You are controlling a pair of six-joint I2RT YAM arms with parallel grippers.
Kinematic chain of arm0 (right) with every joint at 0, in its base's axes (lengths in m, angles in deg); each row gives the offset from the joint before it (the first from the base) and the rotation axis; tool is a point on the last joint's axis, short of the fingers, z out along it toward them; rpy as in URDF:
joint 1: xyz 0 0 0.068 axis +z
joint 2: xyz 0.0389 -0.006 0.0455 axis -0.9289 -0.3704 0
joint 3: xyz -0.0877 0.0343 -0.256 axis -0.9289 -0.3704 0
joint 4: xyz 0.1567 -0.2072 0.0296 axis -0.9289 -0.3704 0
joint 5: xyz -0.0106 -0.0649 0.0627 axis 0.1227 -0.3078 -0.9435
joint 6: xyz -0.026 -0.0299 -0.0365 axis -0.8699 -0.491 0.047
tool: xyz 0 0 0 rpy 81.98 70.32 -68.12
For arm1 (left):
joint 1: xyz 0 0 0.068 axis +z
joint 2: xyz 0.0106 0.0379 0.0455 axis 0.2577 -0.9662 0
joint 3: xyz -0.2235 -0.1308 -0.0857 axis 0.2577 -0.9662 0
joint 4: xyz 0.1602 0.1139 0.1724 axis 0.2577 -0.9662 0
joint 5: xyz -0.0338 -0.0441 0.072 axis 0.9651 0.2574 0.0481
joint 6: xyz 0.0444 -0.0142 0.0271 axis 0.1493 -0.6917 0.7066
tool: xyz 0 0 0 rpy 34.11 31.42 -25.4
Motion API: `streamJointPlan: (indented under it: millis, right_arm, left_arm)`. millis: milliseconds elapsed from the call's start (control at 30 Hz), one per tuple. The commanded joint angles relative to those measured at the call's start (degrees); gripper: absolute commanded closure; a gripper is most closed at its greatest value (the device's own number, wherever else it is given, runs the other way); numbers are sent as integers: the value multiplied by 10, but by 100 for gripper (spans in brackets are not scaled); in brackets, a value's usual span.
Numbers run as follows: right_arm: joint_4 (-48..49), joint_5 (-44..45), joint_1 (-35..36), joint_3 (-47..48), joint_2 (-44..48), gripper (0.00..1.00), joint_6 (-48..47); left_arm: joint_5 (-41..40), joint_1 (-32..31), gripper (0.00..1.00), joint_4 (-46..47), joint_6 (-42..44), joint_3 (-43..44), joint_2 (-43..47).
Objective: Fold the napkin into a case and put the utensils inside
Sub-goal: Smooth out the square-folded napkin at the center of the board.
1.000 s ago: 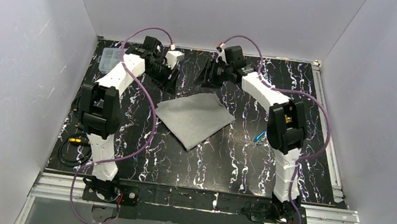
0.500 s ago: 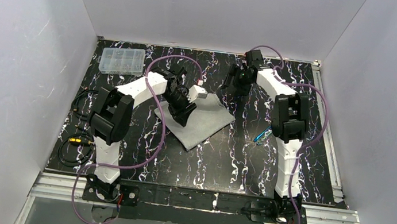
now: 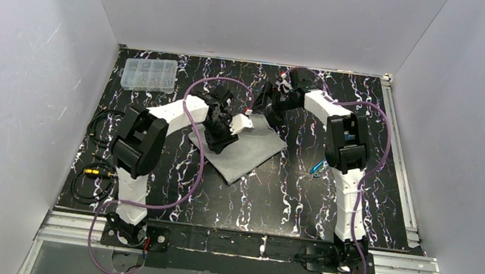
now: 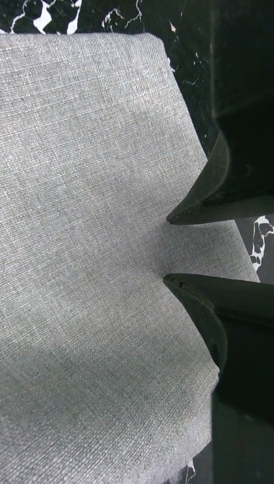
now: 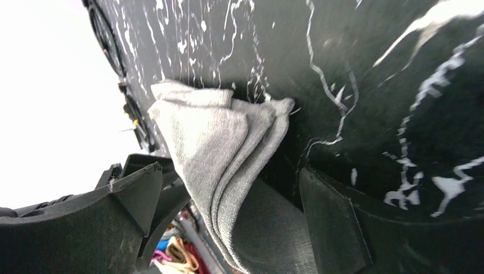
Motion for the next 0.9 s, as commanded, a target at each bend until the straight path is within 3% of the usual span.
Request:
streamJointPlan:
  millis: [0,200,600,867]
  right_arm:
    - [-58,4,13,-49,-10,1,-14]
    - [-27,-28,33,-34,-39,1,18]
    - [393,-142,35,-12,-63,1,266]
    - [525,-150,20,11,-78,1,324]
  left_arm:
    - [-19,-6,65,4,20,-1,1]
    - [-27,-10,67,10,34,-2,-8]
    - [-34,-17,68,6,54,-3,-16]
    - [-33,-19,70,-2,61,1,-20]
